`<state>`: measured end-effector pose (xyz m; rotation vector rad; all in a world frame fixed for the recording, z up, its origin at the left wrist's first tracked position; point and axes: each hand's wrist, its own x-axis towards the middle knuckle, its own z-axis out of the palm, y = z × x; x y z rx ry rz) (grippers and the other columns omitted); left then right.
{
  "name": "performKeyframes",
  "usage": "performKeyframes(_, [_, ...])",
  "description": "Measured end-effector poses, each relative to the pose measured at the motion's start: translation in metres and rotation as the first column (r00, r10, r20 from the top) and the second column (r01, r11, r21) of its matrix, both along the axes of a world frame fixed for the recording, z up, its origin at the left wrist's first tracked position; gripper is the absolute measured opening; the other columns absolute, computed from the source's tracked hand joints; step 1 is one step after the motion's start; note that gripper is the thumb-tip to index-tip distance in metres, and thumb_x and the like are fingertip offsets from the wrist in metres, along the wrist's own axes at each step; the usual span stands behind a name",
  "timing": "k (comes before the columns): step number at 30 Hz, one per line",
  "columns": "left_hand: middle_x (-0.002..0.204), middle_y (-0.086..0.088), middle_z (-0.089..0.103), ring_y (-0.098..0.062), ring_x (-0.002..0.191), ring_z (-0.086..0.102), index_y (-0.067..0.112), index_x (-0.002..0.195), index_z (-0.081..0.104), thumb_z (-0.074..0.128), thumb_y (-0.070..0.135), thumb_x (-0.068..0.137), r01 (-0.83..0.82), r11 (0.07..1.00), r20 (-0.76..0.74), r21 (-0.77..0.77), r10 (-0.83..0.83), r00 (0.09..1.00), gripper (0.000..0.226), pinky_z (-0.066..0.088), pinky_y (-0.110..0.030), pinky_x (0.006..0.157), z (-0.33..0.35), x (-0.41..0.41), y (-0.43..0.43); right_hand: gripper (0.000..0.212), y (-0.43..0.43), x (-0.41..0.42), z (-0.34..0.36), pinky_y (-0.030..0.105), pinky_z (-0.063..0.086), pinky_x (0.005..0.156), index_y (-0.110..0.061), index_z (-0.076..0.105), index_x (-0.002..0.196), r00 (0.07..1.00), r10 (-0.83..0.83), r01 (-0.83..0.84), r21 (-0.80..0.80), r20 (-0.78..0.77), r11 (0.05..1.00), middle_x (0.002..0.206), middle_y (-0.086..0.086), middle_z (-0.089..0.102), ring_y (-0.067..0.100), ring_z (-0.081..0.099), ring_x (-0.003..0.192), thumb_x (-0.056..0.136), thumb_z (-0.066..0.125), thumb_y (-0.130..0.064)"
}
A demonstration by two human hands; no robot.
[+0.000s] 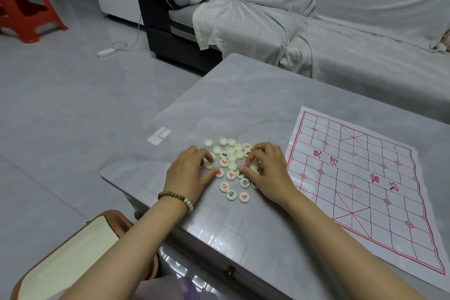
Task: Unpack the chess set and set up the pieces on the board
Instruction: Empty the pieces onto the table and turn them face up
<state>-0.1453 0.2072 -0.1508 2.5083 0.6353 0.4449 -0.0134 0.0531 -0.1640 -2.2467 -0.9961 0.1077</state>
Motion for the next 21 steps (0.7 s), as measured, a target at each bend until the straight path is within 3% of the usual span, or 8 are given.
performKeyframes(4, [0.096, 0.006, 0.054, -0.012, 0.090, 0.051, 0.026, 0.105, 0.063, 0.060, 0.039, 0.086, 0.006, 1.000, 0.017, 0.024, -0.006, 1.000, 0.024, 0.039, -0.024, 0.068, 0.002, -0.001, 0.004, 0.010, -0.007, 0.001, 0.006, 0.023, 0.029, 0.092, -0.026, 0.069, 0.083, 0.992, -0.126, 0.126, 0.098, -0.006, 0.987, 0.101, -0.009, 0.051, 0.009, 0.040, 0.105, 0.079, 0.072, -0.034])
performKeyframes(8, [0.107, 0.008, 0.058, -0.013, 0.100, 0.051, 0.028, 0.114, 0.060, 0.059, 0.036, 0.087, 0.030, 0.999, -0.052, 0.035, -0.028, 0.998, 0.028, 0.039, -0.024, 0.076, 0.000, -0.002, 0.005, 0.012, -0.018, 0.001, 0.008, 0.020, 0.024, 0.088, -0.027, 0.074, 0.084, 0.986, -0.155, 0.153, 0.027, 0.059, 0.988, 0.096, -0.011, 0.052, 0.007, 0.040, 0.099, 0.077, 0.074, -0.037])
performKeyframes(15, [0.103, 0.011, 0.061, -0.011, 0.093, 0.052, 0.029, 0.110, 0.060, 0.060, 0.033, 0.087, 0.033, 0.998, -0.057, 0.052, -0.030, 0.998, 0.024, 0.038, -0.023, 0.072, 0.003, -0.001, 0.004, 0.013, -0.006, -0.013, 0.009, 0.022, 0.026, 0.087, -0.025, 0.074, 0.089, 0.990, -0.100, 0.098, 0.020, 0.096, 0.995, 0.089, -0.010, 0.063, 0.008, 0.050, 0.089, 0.079, 0.073, -0.034])
performKeyframes(21, [0.095, 0.011, 0.060, -0.006, 0.084, 0.049, 0.027, 0.100, 0.061, 0.055, 0.039, 0.089, 0.055, 0.998, -0.078, 0.013, -0.054, 0.995, 0.017, 0.043, -0.024, 0.072, 0.004, -0.003, 0.008, 0.010, -0.001, -0.017, 0.012, 0.033, 0.043, 0.085, -0.024, 0.071, 0.090, 0.985, -0.173, 0.173, 0.030, 0.021, 0.985, 0.082, -0.012, 0.061, 0.010, 0.055, 0.077, 0.080, 0.070, -0.021])
